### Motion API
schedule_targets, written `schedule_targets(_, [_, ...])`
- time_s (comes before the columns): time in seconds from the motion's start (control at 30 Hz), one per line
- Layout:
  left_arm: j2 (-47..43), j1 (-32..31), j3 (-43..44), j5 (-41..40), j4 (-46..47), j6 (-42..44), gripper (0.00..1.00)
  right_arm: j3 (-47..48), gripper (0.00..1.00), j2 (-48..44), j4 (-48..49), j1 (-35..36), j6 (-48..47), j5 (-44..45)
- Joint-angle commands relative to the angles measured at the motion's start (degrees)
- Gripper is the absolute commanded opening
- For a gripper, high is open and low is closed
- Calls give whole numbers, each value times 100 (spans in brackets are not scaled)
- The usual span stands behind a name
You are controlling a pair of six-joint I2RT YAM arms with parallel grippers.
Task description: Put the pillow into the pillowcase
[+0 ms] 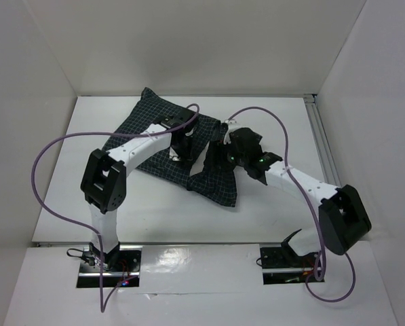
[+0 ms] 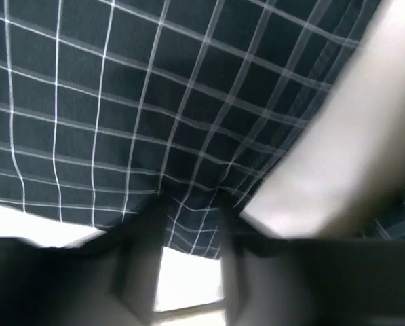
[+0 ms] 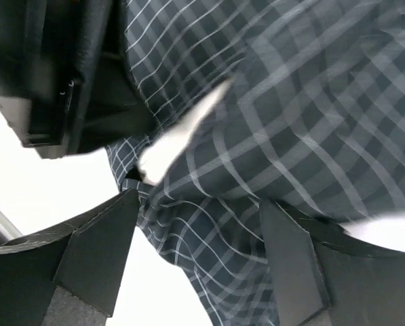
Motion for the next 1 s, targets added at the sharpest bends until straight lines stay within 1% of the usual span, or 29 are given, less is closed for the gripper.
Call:
schedule_targets(0.0, [301,-32,58,-147,66,188,30,419,79,-496,-568,-110,313,952])
schedule_targets(0.03, [301,-32,153,-209,65,188,18,542,77,-496,-944,-189,401,1075])
schedule_targets(0.07, [362,-32,267,-209,-13,110,0,656,76,-401,-1087,-190,402,1155])
schedule_targets(0.1, [363,-32,329,-209,-66,39,0,892,76,-243,-1236,-242,472,1347])
schedule_targets(0.27, [74,-32,444,-271,-120,-67,0,1298,74,206,-1475,-243,472,1340])
schedule_targets(0.4, [-181,-32,496,-218,-120,-120,0,1360,74,329,-1256,-243,534,1156])
schedule_targets(0.43, [-182,-32,497,-218,-120,-120,0,1360,71,426,-1255,-243,534,1095])
schedule_targets(0.47, [-243,-32,497,-166,-120,-120,0,1421,63,514,-1186,-243,534,1094])
schedule_targets(0.53, [-305,-32,559,-105,-120,-172,0,1545,37,760,-1291,-243,534,1033])
schedule_targets(0.57, [-305,-32,559,-104,-120,-172,0,1623,26,761,-1343,-243,534,1033])
schedule_targets(0.6, [-358,-32,559,-52,-120,-172,0,1624,5,761,-1291,-243,586,1033])
schedule_targets(0.63, [-419,-32,611,-51,-120,-172,0,1624,0,700,-1230,-243,587,1033])
schedule_targets(0.77, [-551,-32,611,54,-120,-172,0,1896,0,506,-1036,-191,587,927])
schedule_targets(0.8, [-551,-32,663,54,-120,-172,0,1984,0,506,-1036,-190,526,658])
schedule_targets(0.9, [-665,-32,664,115,-120,-172,0,2108,0,199,-650,-190,525,418])
schedule_targets(0.97, [-666,-32,664,185,-120,-234,0,2055,0,76,-448,-190,586,418])
